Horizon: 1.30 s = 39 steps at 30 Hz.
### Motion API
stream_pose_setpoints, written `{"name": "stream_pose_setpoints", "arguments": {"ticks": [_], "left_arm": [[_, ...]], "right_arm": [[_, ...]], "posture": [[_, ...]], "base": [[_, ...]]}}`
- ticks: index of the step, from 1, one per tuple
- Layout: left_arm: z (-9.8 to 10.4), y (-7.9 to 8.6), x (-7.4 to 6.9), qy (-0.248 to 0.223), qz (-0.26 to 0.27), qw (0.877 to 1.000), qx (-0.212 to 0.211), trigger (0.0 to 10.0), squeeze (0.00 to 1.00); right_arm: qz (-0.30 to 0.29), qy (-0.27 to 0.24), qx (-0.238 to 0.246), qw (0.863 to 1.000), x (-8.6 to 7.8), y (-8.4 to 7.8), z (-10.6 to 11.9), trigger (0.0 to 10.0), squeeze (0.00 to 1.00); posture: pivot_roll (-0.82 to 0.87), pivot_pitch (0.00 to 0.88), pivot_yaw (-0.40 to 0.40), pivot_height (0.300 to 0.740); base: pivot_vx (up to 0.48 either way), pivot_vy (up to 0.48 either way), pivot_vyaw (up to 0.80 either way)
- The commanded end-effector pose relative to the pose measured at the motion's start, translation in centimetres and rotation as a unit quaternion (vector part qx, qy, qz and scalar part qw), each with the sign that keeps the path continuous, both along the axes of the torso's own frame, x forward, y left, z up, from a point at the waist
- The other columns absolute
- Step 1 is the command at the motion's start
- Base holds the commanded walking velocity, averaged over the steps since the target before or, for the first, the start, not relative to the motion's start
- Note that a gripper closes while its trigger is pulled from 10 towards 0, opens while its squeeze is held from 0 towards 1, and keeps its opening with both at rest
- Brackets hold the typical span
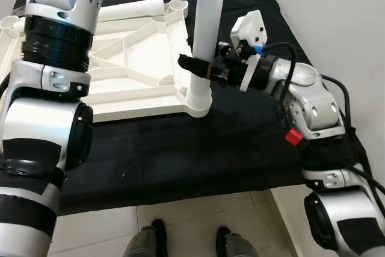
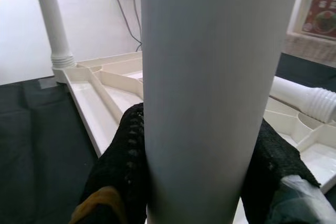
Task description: Building children table
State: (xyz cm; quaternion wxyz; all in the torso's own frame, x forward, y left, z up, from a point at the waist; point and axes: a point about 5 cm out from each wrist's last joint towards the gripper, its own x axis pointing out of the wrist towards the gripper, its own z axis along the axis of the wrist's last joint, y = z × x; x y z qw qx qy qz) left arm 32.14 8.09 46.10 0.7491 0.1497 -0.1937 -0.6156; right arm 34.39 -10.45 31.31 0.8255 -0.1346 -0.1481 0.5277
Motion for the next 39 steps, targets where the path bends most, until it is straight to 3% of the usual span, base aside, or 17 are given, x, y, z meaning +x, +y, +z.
{"name": "stream_pose_setpoints", "arguments": {"ticks": [1, 6, 7, 8, 9, 10, 17, 20, 23, 25, 26, 29, 35, 39], "left_arm": [[0.1, 0.9, 0.1, -0.003, 0.024, 1.000, -0.004, 0.0, 0.00], [0.1, 0.8, 0.0, -0.006, 0.024, 1.000, -0.007, 0.0, 0.00], [0.1, 0.7, 0.1, -0.007, 0.024, 1.000, -0.010, 1.2, 0.00], [0.1, 0.7, 0.1, -0.007, 0.024, 1.000, -0.010, 1.2, 0.00], [0.2, 0.7, 0.1, -0.007, 0.027, 0.999, -0.018, 10.0, 0.53], [0.3, 0.8, 0.2, -0.007, 0.027, 0.999, -0.024, 10.0, 1.00], [1.4, 1.7, -0.6, -0.009, 0.017, 0.997, -0.068, 10.0, 1.00], [2.1, 3.0, -1.2, -0.008, 0.020, 0.994, -0.103, 10.0, 1.00], [2.1, 3.2, -1.3, -0.008, 0.021, 0.995, -0.101, 10.0, 1.00], [1.9, 3.4, -1.6, -0.008, 0.017, 0.995, -0.099, 10.0, 1.00], [1.9, 3.4, -1.6, -0.008, 0.017, 0.995, -0.099, 10.0, 1.00], [1.6, 3.4, -1.6, -0.007, 0.015, 0.995, -0.097, 10.0, 1.00], [1.5, 3.3, -1.7, -0.004, 0.015, 0.995, -0.097, 10.0, 1.00], [1.4, 3.3, -1.8, -0.001, 0.012, 0.995, -0.097, 10.0, 1.00]], "right_arm": [[0.081, -0.011, -0.037, 0.996, -0.9, 1.7, -0.5, 0.0, 0.00], [0.093, -0.011, -0.042, 0.995, -0.9, 1.6, -0.6, 0.0, 0.00], [0.094, -0.010, -0.042, 0.995, -0.9, 1.6, -0.7, 0.0, 0.00], [0.094, -0.010, -0.042, 0.995, -0.9, 1.6, -0.7, 0.0, 0.00], [0.091, -0.008, -0.041, 0.995, -1.0, 1.6, -0.9, 0.0, 0.00], [0.091, -0.006, -0.041, 0.995, -1.0, 1.6, -1.1, 0.0, 0.00], [0.040, 0.026, -0.045, 0.998, -1.6, 1.6, -3.3, 0.0, 0.00], [-0.087, 0.073, -0.030, 0.993, -1.9, 2.4, -5.5, 0.0, 0.00], [-0.122, 0.087, -0.027, 0.988, -2.1, 2.7, -6.2, 0.0, 0.00], [-0.204, 0.128, 0.008, 0.971, -2.7, 3.4, -7.5, 0.0, 0.00], [-0.204, 0.128, 0.008, 0.971, -2.7, 3.4, -7.5, 0.0, 0.00], [-0.273, 0.155, 0.025, 0.949, -3.1, 3.2, -8.3, 0.0, 0.00], [-0.302, 0.151, 0.021, 0.941, -3.1, 3.0, -8.3, 0.0, 0.00], [-0.345, 0.150, 0.010, 0.927, -3.3, 2.8, -8.4, 0.0, 0.00]], "posture": [[0.06, 0.309, -0.006, 0.740], [0.05, 0.309, -0.005, 0.740], [0.05, 0.309, -0.005, 0.740], [0.05, 0.309, -0.005, 0.740], [0.05, 0.309, -0.005, 0.740], [0.05, 0.309, -0.005, 0.740], [0.04, 0.302, -0.006, 0.740], [0.03, 0.305, -0.021, 0.740], [0.03, 0.305, -0.021, 0.740], [0.03, 0.304, -0.019, 0.740], [0.03, 0.304, -0.019, 0.740], [0.02, 0.301, -0.017, 0.740], [0.02, 0.301, -0.018, 0.740], [0.02, 0.302, -0.011, 0.740]], "base": [[0.000, 0.000, 0.00], [0.000, 0.000, 0.00], [0.000, 0.000, 0.00], [0.000, 0.000, 0.00], [0.000, 0.000, 0.00], [0.000, 0.000, 0.00], [0.000, 0.000, 0.00], [0.000, 0.000, 0.00], [0.000, 0.000, 0.00], [0.000, 0.000, 0.00], [0.000, 0.000, 0.00], [0.000, 0.000, 0.00], [0.000, 0.000, 0.00], [0.000, 0.000, 0.00]]}}
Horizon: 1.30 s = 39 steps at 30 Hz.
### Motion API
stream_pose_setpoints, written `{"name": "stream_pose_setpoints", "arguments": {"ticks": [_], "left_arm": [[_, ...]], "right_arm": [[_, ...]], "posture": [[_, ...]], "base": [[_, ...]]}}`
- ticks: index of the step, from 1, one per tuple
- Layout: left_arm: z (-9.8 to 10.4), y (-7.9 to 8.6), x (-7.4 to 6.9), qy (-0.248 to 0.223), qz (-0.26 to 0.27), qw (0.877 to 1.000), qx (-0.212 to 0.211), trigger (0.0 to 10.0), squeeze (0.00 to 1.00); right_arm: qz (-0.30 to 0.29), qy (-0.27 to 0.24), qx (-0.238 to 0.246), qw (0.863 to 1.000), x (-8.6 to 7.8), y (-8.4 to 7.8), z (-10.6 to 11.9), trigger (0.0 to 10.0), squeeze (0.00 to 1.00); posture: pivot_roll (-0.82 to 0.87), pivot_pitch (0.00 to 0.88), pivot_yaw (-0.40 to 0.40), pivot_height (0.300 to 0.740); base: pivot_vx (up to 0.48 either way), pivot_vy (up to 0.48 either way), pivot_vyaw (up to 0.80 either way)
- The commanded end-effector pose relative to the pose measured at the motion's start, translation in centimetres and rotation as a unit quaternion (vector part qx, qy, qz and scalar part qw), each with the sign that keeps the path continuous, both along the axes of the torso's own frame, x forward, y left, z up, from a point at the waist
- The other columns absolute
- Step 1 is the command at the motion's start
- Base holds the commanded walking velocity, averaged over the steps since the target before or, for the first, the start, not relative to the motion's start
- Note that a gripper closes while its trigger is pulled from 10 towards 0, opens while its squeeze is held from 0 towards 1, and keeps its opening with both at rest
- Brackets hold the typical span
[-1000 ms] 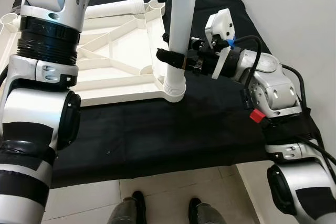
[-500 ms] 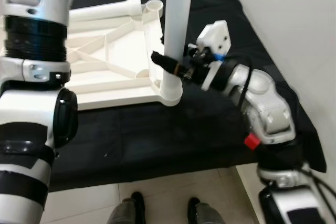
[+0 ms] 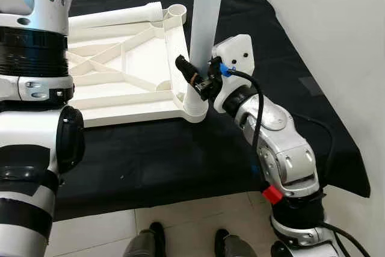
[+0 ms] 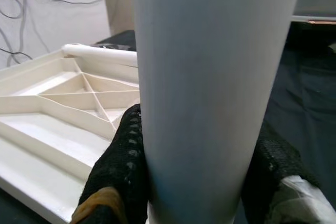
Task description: Building children table
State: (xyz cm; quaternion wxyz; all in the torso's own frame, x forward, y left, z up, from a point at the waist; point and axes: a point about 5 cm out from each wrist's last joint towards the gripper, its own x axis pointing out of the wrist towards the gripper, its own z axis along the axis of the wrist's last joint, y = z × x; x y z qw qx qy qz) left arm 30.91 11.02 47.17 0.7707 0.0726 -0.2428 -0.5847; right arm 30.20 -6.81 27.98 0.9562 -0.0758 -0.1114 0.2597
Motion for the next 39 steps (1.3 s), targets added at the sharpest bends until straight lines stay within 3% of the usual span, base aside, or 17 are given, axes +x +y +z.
{"name": "stream_pose_setpoints", "arguments": {"ticks": [1, 2, 3, 4, 5, 12, 13, 14, 16, 18, 25, 27, 29, 35, 37, 38, 39], "left_arm": [[0.2, 0.3, -0.6, -0.010, -0.002, 1.000, 0.002, 10.0, 1.00], [0.2, 0.3, -0.6, -0.010, -0.002, 1.000, 0.002, 10.0, 1.00], [0.2, 0.3, -0.6, -0.009, -0.002, 1.000, 0.003, 10.0, 0.73], [0.1, 0.3, -0.6, -0.010, -0.003, 1.000, 0.005, 10.0, 0.73], [0.1, 0.3, -0.7, -0.011, -0.003, 1.000, 0.006, 10.0, 0.00], [0.3, 1.6, -1.3, -0.019, -0.002, 1.000, -0.019, 10.0, 0.00], [0.4, 2.1, -1.8, -0.020, -0.006, 0.999, -0.026, 10.0, 0.00], [0.7, 2.7, -2.3, -0.022, -0.011, 0.999, -0.036, 10.0, 0.00], [0.9, 3.1, -2.7, -0.024, -0.015, 0.999, -0.043, 10.0, 0.00], [1.3, 4.1, -3.9, -0.027, -0.029, 0.997, -0.060, 10.0, 0.00], [1.7, 6.2, -6.7, -0.034, -0.055, 0.994, -0.082, 10.0, 0.00], [0.2, 8.5, -8.1, -0.015, -0.027, 0.996, -0.082, 10.0, 0.00], [-0.6, 9.1, -8.3, -0.004, -0.010, 0.997, -0.078, 10.0, 0.00], [-11.3, 10.3, -8.6, 0.137, 0.134, 0.981, -0.019, 10.0, 0.00], [-12.3, 10.2, -8.8, 0.151, 0.146, 0.977, -0.022, 10.0, 0.00], [-13.4, 10.1, -9.0, 0.166, 0.160, 0.972, -0.044, 10.0, 0.00], [-13.4, 10.1, -9.0, 0.166, 0.160, 0.972, -0.044, 10.0, 0.00]], "right_arm": [[-0.063, 0.132, -0.043, 0.988, 0.7, -0.8, -5.1, 0.0, 0.00], [-0.063, 0.132, -0.043, 0.988, 0.7, -0.8, -5.1, 0.0, 0.00], [-0.071, 0.134, -0.041, 0.988, 0.6, -0.8, -5.1, 0.0, 0.00], [-0.076, 0.135, -0.039, 0.987, 0.6, -0.7, -5.0, 0.0, 0.00], [-0.076, 0.134, -0.035, 0.987, 0.5, -0.6, -5.0, 0.0, 0.00], [-0.064, 0.122, -0.026, 0.990, 0.4, 0.0, -4.3, 0.0, 0.00], [-0.063, 0.120, -0.025, 0.990, 0.5, -0.2, -4.2, 1.6, 0.00], [-0.061, 0.117, -0.025, 0.991, 0.5, -0.3, -4.1, 1.7, 0.00], [-0.060, 0.116, -0.025, 0.991, 0.6, -0.3, -4.0, 1.7, 0.00], [-0.064, 0.117, -0.026, 0.991, 0.6, -0.4, -3.9, 0.0, 0.00], [-0.061, 0.117, -0.027, 0.991, 0.6, -0.4, -3.9, 0.0, 0.00], [-0.053, 0.114, -0.027, 0.992, 0.6, -0.2, -3.8, 10.0, 0.00], [-0.050, 0.112, -0.027, 0.992, 0.6, -0.1, -3.8, 10.0, 0.00], [-0.034, 0.090, -0.025, 0.995, 1.1, -0.6, -2.9, 10.0, 0.00], [-0.032, 0.087, -0.025, 0.995, 1.2, -0.7, -2.8, 10.0, 0.00], [-0.031, 0.084, -0.025, 0.996, 1.2, -0.8, -2.7, 10.0, 1.00], [-0.031, 0.084, -0.025, 0.996, 1.2, -0.8, -2.7, 10.0, 1.00]], "posture": [[0.02, 0.302, -0.011, 0.740], [0.02, 0.302, -0.011, 0.740], [0.02, 0.302, -0.011, 0.740], [0.02, 0.301, -0.008, 0.740], [0.02, 0.301, -0.007, 0.740], [0.01, 0.295, -0.003, 0.740], [0.01, 0.295, -0.003, 0.740], [0.01, 0.295, -0.003, 0.740], [0.01, 0.295, -0.003, 0.740], [0.02, 0.293, -0.005, 0.740], [0.03, 0.291, -0.006, 0.740], [0.04, 0.290, -0.010, 0.740], [0.04, 0.290, -0.010, 0.740], [0.05, 0.292, -0.019, 0.740], [0.05, 0.292, -0.020, 0.740], [0.05, 0.292, -0.020, 0.740], [0.05, 0.292, -0.020, 0.740]], "base": [[0.000, 0.000, 0.00], [0.000, 0.000, 0.00], [0.000, 0.000, 0.00], [0.000, 0.000, 0.00], [0.000, 0.000, 0.00], [0.000, 0.000, 0.00], [0.000, 0.000, 0.00], [0.000, 0.000, 0.00], [0.000, 0.000, 0.00], [0.000, 0.000, 0.00], [0.000, 0.000, 0.00], [0.000, 0.000, 0.00], [0.000, 0.000, 0.00], [0.000, 0.000, 0.00], [0.000, 0.000, 0.00], [0.000, 0.000, 0.00], [0.000, 0.000, 0.00]]}}
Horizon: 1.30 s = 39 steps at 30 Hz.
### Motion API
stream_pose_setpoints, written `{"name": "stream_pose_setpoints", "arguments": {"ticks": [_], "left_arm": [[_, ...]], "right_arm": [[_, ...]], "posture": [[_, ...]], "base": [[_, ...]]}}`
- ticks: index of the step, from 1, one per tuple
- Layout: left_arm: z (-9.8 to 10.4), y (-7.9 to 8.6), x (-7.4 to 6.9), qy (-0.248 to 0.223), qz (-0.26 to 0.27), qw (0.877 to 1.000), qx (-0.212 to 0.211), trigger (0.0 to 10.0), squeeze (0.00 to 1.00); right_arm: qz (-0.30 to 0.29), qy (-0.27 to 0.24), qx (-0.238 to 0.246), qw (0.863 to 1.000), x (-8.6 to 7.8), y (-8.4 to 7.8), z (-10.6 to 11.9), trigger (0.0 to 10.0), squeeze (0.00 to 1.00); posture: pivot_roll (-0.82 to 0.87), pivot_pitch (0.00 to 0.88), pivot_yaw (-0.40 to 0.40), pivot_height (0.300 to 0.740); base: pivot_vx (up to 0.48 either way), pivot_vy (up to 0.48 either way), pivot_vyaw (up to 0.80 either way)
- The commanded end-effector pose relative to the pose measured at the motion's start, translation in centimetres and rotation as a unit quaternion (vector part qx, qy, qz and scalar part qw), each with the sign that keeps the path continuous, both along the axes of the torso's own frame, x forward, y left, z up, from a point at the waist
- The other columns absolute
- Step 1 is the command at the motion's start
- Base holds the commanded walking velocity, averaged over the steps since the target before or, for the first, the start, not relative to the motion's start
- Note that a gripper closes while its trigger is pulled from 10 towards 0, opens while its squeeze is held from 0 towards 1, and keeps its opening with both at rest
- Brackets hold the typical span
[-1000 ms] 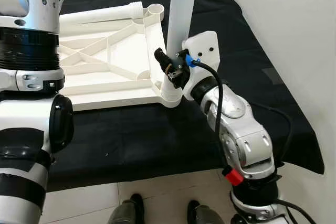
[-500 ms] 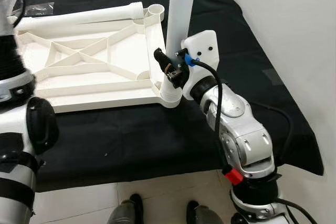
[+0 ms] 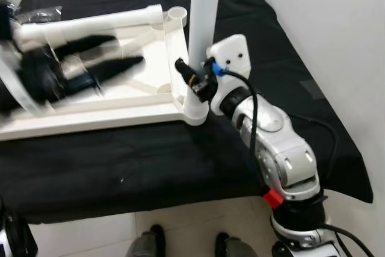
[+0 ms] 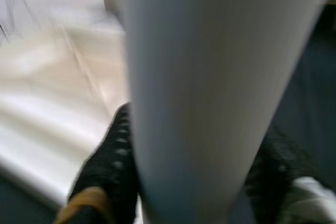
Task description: Building children table
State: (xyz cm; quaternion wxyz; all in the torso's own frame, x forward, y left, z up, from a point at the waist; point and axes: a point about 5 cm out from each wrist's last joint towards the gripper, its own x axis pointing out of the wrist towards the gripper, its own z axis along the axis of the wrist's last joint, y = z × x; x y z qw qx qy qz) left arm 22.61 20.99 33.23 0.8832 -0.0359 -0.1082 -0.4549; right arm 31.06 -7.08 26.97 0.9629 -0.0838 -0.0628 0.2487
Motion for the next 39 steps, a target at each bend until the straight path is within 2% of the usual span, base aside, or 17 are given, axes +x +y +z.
{"name": "stream_pose_setpoints", "arguments": {"ticks": [1, 5, 6, 7, 8, 11, 16, 17, 19, 20, 23, 27, 29, 35, 36, 37, 39], "left_arm": [[-0.1, 0.0, -0.8, -0.010, 0.023, 1.000, -0.010, 10.0, 0.00], [-2.3, -0.8, -1.6, 0.003, 0.067, 0.997, -0.022, 10.0, 0.00], [-2.9, -1.0, -1.8, 0.006, 0.086, 0.996, -0.031, 10.0, 0.00], [-2.9, -1.0, -1.8, 0.006, 0.086, 0.996, -0.031, 10.0, 0.00], [-3.3, -1.2, -2.0, 0.010, 0.098, 0.994, -0.038, 10.0, 0.00], [-3.9, -1.5, -2.3, 0.015, 0.113, 0.992, -0.045, 10.0, 0.00], [-8.1, -4.1, -3.8, 0.067, 0.171, 0.982, -0.042, 10.0, 0.00], [-9.4, -5.0, -4.5, 0.086, 0.182, 0.979, -0.025, 10.0, 0.00], [-10.1, -5.5, -5.1, 0.098, 0.187, 0.977, -0.014, 10.0, 0.00], [-11.9, -6.8, -6.3, 0.125, 0.185, 0.975, 0.008, 10.0, 0.00], [-12.8, -7.5, -6.9, 0.137, 0.184, 0.973, 0.017, 10.0, 0.00], [-14.2, -7.1, -7.7, 0.143, 0.243, 0.959, 0.038, 10.0, 0.00], [-14.3, -7.1, -7.7, 0.141, 0.248, 0.957, 0.042, 10.0, 0.00], [-15.1, -7.4, -7.8, 0.097, 0.289, 0.951, 0.058, 10.0, 0.00], [-15.1, -7.3, -7.5, 0.079, 0.307, 0.947, 0.054, 10.0, 0.00], [-15.1, -7.1, -7.2, 0.063, 0.318, 0.944, 0.054, 10.0, 0.00], [-15.1, -7.1, -7.0, 0.046, 0.331, 0.941, 0.054, 10.0, 0.00]], "right_arm": [[-0.014, 0.037, -0.007, 0.999, 0.4, -0.6, -1.6, 10.0, 1.00], [0.007, 0.030, -0.001, 1.000, 0.4, -0.4, -1.1, 10.0, 1.00], [0.017, 0.028, 0.003, 0.999, 0.3, -0.2, -1.0, 10.0, 0.82], [0.017, 0.028, 0.003, 0.999, 0.3, -0.2, -1.0, 10.0, 0.82], [0.026, 0.026, 0.004, 0.999, 0.2, -0.1, -0.9, 10.0, 0.00], [0.037, 0.022, 0.008, 0.999, 0.1, 0.0, -0.7, 10.0, 0.00], [0.112, -0.003, 0.003, 0.994, -0.3, 0.1, 0.1, 10.0, 0.00], [0.129, -0.010, -0.006, 0.992, 0.0, -0.2, 0.4, 10.0, 0.00], [0.138, -0.014, -0.011, 0.990, 0.2, -0.5, 0.6, 10.0, 0.00], [0.170, -0.031, -0.036, 0.984, 0.8, -1.5, 1.2, 10.0, 0.00], [0.190, -0.037, -0.044, 0.980, 1.0, -2.0, 1.7, 10.0, 0.00], [0.216, -0.050, -0.061, 0.973, 1.4, -2.6, 2.5, 10.0, 0.00], [0.218, -0.052, -0.064, 0.973, 1.4, -2.7, 2.5, 10.0, 0.00], [0.270, -0.061, -0.075, 0.958, 1.7, -2.8, 3.3, 10.0, 0.00], [0.286, -0.061, -0.075, 0.953, 1.9, -2.9, 3.4, 6.4, 0.00], [0.296, -0.060, -0.072, 0.950, 2.1, -3.0, 3.5, 0.0, 0.00], [0.310, -0.062, -0.069, 0.946, 2.3, -3.2, 3.6, 0.0, 0.00]], "posture": [[0.05, 0.292, -0.019, 0.740], [0.06, 0.291, -0.022, 0.740], [0.05, 0.288, -0.022, 0.740], [0.05, 0.288, -0.022, 0.740], [0.05, 0.287, -0.022, 0.740], [0.05, 0.288, -0.022, 0.740], [0.05, 0.288, -0.029, 0.740], [0.05, 0.289, -0.033, 0.740], [0.05, 0.289, -0.034, 0.740], [0.06, 0.292, -0.042, 0.740], [0.06, 0.292, -0.043, 0.740], [0.06, 0.299, -0.054, 0.740], [0.06, 0.299, -0.054, 0.740], [0.06, 0.315, -0.072, 0.740], [0.06, 0.318, -0.075, 0.740], [0.06, 0.320, -0.076, 0.740], [0.06, 0.322, -0.076, 0.740]], "base": [[0.000, 0.000, 0.00], [0.000, 0.000, 0.00], [0.000, 0.000, 0.00], [0.000, 0.000, 0.00], [0.000, 0.000, 0.00], [0.000, 0.000, 0.00], [0.000, 0.000, 0.00], [0.000, 0.000, 0.00], [0.000, 0.000, 0.00], [0.000, 0.000, 0.00], [0.000, 0.000, 0.00], [0.000, 0.000, 0.00], [0.000, 0.000, 0.00], [0.000, 0.000, 0.00], [0.000, 0.000, 0.00], [0.000, 0.000, 0.00], [0.000, 0.000, 0.00]]}}
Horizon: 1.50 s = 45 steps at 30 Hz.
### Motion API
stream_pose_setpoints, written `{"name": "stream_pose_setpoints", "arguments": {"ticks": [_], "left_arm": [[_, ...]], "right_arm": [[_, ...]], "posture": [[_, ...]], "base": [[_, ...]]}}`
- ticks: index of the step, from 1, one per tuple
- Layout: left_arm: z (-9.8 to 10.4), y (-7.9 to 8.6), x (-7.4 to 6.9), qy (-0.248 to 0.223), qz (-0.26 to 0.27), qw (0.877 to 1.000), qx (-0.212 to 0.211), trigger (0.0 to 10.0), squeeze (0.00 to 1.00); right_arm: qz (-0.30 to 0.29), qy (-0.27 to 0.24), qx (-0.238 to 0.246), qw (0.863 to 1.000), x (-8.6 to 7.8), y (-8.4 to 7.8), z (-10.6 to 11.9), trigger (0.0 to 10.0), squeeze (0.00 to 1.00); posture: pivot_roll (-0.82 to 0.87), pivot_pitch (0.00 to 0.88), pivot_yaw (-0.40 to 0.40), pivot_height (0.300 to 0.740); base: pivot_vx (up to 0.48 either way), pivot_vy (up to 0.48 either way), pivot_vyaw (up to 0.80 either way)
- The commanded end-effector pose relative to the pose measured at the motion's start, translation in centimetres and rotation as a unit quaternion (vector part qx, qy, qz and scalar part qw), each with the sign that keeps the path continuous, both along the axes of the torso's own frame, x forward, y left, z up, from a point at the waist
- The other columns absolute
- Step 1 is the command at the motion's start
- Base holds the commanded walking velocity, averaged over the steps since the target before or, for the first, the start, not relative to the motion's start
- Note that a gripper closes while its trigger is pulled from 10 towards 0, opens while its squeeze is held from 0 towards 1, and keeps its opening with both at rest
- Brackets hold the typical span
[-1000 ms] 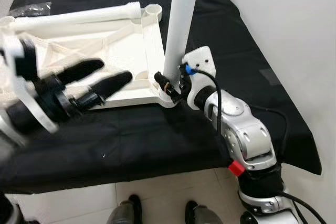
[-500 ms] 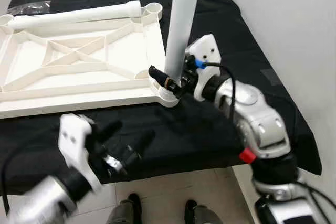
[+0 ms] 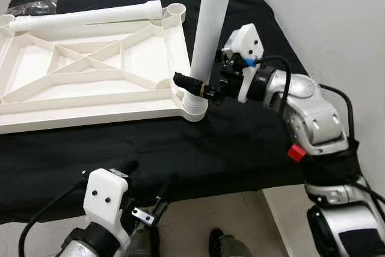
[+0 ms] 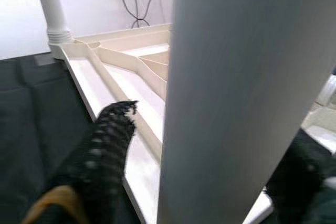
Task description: Building children table
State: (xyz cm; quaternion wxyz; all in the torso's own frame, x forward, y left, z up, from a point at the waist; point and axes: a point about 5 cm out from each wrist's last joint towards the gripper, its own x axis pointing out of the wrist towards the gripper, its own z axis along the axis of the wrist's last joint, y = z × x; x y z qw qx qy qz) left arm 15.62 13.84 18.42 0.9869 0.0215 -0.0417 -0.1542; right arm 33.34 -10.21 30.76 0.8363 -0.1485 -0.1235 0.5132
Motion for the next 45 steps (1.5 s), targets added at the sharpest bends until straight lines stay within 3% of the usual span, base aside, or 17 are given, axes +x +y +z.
{"name": "stream_pose_setpoints", "arguments": {"ticks": [1, 12, 14, 16, 18, 21, 26, 39, 42, 45], "left_arm": [[-0.3, 0.1, 0.0, -0.008, 0.015, 1.000, 0.005, 10.0, 0.00], [-0.6, -0.5, -0.5, -0.048, 0.017, 0.999, 0.009, 10.0, 0.00], [-0.7, -0.6, -0.5, -0.052, 0.017, 0.998, 0.010, 10.0, 0.00], [-0.7, -0.6, -0.5, -0.054, 0.016, 0.998, 0.011, 10.0, 0.00], [-0.8, -0.6, -0.6, -0.056, 0.016, 0.998, 0.011, 10.0, 0.00], [-0.8, -0.7, -0.5, -0.058, 0.015, 0.998, 0.013, 10.0, 0.00], [-0.9, -0.8, -0.5, -0.062, 0.014, 0.998, 0.014, 10.0, 0.00], [-1.2, -0.8, -0.3, -0.068, 0.013, 0.997, 0.016, 10.0, 0.00], [-1.2, -0.8, -0.3, -0.069, 0.011, 0.997, 0.018, 10.0, 0.00], [-1.2, -0.8, -0.3, -0.070, 0.010, 0.997, 0.019, 10.0, 0.00]], "right_arm": [[0.024, 0.001, 0.003, 1.000, 0.0, 0.0, -0.2, 0.0, 0.00], [0.039, 0.003, -0.003, 0.999, 0.5, -0.4, -0.3, 0.0, 0.00], [0.019, 0.010, -0.005, 1.000, 0.7, -0.1, -0.7, 0.0, 0.00], [-0.046, 0.037, -0.005, 0.998, 1.1, 0.7, -1.9, 0.0, 0.00], [-0.058, 0.041, -0.005, 0.997, 1.2, 0.8, -2.1, 0.0, 0.00], [-0.149, 0.089, 0.031, 0.984, 1.0, 1.9, -3.6, 0.0, 0.00], [-0.211, 0.108, 0.049, 0.970, 0.6, 1.7, -4.8, 0.0, 0.00], [-0.301, 0.136, 0.035, 0.943, -0.3, 1.7, -6.0, 0.0, 0.00], [-0.333, 0.146, 0.034, 0.931, -0.5, 1.7, -6.2, 0.0, 0.00], [-0.334, 0.145, 0.048, 0.930, -0.6, 1.9, -5.9, 0.0, 0.00]], "posture": [[0.06, 0.322, -0.076, 0.740], [0.05, 0.334, -0.074, 0.740], [0.05, 0.334, -0.074, 0.740], [0.05, 0.337, -0.075, 0.740], [0.05, 0.337, -0.075, 0.740], [0.04, 0.339, -0.076, 0.740], [0.04, 0.338, -0.071, 0.740], [0.03, 0.335, -0.066, 0.740], [0.03, 0.336, -0.065, 0.740], [0.03, 0.336, -0.061, 0.740]], "base": [[0.000, 0.000, 0.00], [0.000, 0.000, 0.00], [0.000, 0.000, 0.00], [0.000, 0.000, 0.00], [0.000, 0.000, 0.00], [0.000, 0.000, 0.00], [0.000, 0.000, 0.00], [0.000, 0.000, 0.00], [0.000, 0.000, 0.00], [0.000, 0.000, 0.00]]}}
